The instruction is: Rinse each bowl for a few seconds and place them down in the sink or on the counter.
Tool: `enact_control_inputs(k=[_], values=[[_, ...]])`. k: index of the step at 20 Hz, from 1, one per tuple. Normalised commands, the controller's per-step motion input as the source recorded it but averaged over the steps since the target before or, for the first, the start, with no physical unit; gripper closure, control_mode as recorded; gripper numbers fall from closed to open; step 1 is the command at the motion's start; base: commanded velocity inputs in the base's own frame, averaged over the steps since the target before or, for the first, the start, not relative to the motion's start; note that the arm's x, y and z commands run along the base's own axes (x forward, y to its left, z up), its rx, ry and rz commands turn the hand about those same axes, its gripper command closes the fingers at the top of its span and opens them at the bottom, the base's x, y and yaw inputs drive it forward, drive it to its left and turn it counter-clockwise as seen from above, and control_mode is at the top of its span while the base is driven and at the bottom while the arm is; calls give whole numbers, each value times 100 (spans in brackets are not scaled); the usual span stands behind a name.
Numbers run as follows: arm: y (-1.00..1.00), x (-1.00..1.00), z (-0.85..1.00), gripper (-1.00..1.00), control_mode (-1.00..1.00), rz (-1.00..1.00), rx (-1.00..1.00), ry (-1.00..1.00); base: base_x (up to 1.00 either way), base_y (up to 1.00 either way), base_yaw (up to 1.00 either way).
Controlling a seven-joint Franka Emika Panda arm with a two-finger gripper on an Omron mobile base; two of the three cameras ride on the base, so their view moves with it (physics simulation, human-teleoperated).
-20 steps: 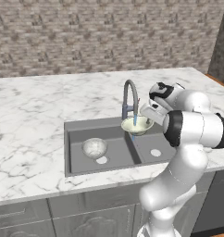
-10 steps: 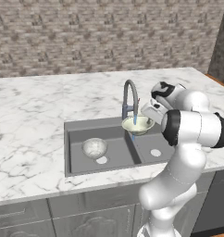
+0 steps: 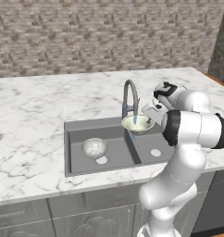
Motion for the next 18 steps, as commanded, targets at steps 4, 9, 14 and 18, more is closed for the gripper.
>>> enact_control_inputs(k=[4,9,14,18], values=[[1,0,0,100,-100,0,11,-5,0,0,0],[0,-20,0,100,-100,2,13,-1,0,0,0],[-5,-5,0,100,-100,0,9,0,0,0,0],[-3,58,-7,100,-100,0,1,3,0,0,0]])
